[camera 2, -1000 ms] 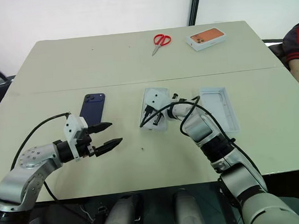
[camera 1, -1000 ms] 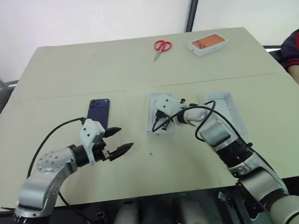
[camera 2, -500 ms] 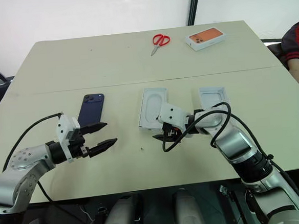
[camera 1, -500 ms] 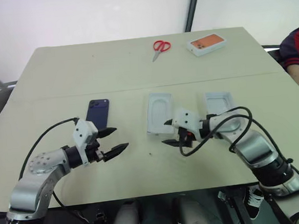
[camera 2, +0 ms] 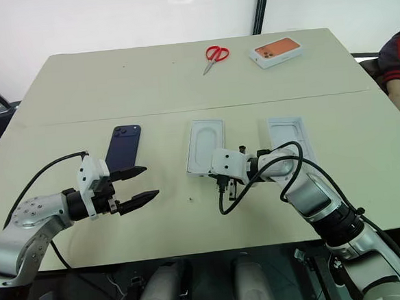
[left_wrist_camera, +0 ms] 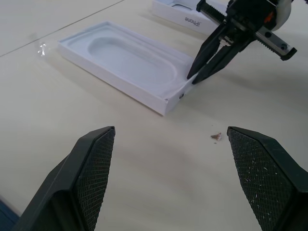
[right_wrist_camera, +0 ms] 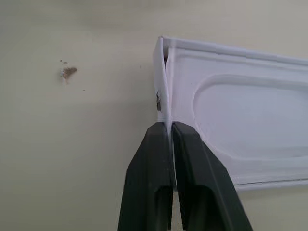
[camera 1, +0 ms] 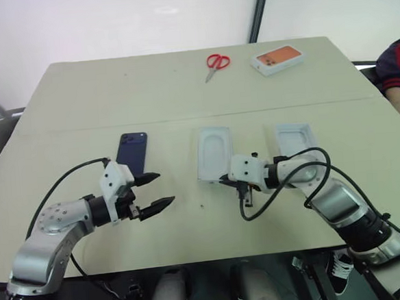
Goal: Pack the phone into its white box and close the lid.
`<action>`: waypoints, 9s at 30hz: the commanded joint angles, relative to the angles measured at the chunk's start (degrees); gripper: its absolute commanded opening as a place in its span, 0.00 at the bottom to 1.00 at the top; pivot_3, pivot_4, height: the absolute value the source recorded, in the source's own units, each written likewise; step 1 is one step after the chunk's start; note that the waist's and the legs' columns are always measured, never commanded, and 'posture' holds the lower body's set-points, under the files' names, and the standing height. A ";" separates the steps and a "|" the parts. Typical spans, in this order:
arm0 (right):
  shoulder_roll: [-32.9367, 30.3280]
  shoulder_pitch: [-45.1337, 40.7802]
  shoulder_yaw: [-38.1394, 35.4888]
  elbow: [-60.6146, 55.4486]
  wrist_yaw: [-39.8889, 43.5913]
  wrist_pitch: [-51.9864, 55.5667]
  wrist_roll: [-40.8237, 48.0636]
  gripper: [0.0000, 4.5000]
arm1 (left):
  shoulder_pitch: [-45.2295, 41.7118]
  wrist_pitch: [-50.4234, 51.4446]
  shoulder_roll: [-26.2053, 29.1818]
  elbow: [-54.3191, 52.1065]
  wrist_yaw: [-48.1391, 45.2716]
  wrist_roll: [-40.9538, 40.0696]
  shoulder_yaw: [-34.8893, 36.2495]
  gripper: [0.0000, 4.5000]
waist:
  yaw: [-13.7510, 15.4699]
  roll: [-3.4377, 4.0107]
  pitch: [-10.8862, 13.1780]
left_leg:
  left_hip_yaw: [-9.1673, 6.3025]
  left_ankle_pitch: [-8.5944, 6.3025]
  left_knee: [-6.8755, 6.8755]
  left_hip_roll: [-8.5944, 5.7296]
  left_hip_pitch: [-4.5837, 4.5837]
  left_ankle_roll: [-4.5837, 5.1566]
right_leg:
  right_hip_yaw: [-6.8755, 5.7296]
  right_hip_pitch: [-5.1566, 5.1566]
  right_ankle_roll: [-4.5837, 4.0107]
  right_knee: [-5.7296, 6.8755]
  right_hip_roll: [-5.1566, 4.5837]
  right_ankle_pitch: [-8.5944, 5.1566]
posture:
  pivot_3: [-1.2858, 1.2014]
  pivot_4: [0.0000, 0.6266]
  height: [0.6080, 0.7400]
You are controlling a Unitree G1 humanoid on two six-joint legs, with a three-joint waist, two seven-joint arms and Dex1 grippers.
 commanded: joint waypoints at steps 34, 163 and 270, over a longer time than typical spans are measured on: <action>28.27 -20.44 5.78 22.24 -19.15 10.55 -2.22 0.01 | -15.36 26.17 -2.55 19.36 35.69 -4.73 18.57 1.00 | -0.16 -0.08 -0.03 | -0.09 0.04 0.04 -0.05 -0.07 -0.08 | -0.05 -0.16 0.01 0.11 -0.01 0.01 | 0.52 0.24 1.00; 5.07 -7.61 -6.37 -1.67 -7.29 13.46 -5.72 0.00 | -24.25 61.28 -51.25 10.46 73.75 -46.68 29.15 0.01 | 0.20 -0.45 -0.11 | -0.11 0.24 -0.01 -0.14 -0.10 -0.45 | -0.01 -0.13 -0.01 0.03 -0.02 0.02 | 0.52 0.24 1.00; -12.32 11.09 -13.56 -8.90 -4.06 13.27 -9.70 0.00 | -39.98 17.10 -33.29 31.82 9.58 16.99 -32.15 0.00 | 1.53 -0.25 -0.07 | -0.14 -0.02 0.33 -0.26 -0.07 0.06 | -0.15 0.25 0.04 -0.06 -0.10 -0.02 | 0.52 0.24 1.00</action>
